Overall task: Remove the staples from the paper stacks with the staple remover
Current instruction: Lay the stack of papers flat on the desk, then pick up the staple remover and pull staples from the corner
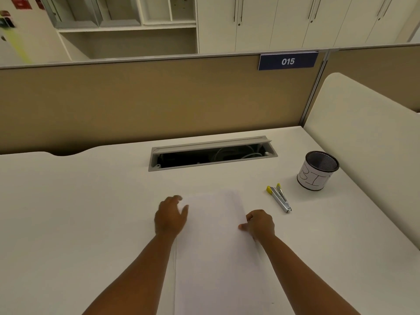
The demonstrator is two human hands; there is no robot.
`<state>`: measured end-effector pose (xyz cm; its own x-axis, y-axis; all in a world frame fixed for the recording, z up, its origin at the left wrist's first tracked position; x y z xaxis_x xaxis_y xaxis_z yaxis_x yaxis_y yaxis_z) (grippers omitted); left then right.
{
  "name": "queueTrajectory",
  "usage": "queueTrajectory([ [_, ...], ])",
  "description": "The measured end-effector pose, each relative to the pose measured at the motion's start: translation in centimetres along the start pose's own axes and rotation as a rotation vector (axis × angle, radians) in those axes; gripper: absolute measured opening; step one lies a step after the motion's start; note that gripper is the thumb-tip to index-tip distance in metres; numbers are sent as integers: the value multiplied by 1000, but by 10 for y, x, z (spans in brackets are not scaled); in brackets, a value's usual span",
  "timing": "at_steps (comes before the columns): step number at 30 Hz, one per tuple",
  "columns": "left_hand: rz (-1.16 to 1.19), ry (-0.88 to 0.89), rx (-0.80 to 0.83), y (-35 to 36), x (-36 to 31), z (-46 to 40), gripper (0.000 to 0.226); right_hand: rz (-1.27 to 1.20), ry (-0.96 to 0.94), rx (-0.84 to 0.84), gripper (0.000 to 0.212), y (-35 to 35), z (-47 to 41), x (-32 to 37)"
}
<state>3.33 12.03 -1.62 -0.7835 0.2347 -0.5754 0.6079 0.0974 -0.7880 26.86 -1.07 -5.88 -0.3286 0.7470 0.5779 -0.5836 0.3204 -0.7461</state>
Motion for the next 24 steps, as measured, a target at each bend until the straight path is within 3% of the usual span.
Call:
queueTrajectory([
  [4, -94, 258, 269, 55, -44, 9, 58, -16, -55, -74, 34, -6, -6, 3],
  [9, -196, 440, 404, 99, -66, 21, 66, -119, -125, -413, 16, -54, -24, -1],
  [12, -230, 431, 398, 111, -64, 22, 66, 133, -145, -588, 40, -77, -35, -9],
  [15, -274, 425, 401, 118, -59, 26, 64, 244, -101, -519, 46, -74, -51, -22],
  [24, -356, 406, 295, 119, -62, 26, 54, 284, -158, -480, 30, -58, -71, -16],
])
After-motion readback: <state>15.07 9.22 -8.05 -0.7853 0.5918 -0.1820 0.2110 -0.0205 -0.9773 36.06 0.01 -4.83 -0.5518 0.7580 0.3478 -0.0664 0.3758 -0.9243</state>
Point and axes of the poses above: each hand's wrist, its own z-axis away from the middle knuckle, its own y-axis out of the palm, x = y × z, the point moved 8 cm from there along -z, towards the middle knuckle, and after that the axes turned 10 degrees about -x, right-handed, at the moved point
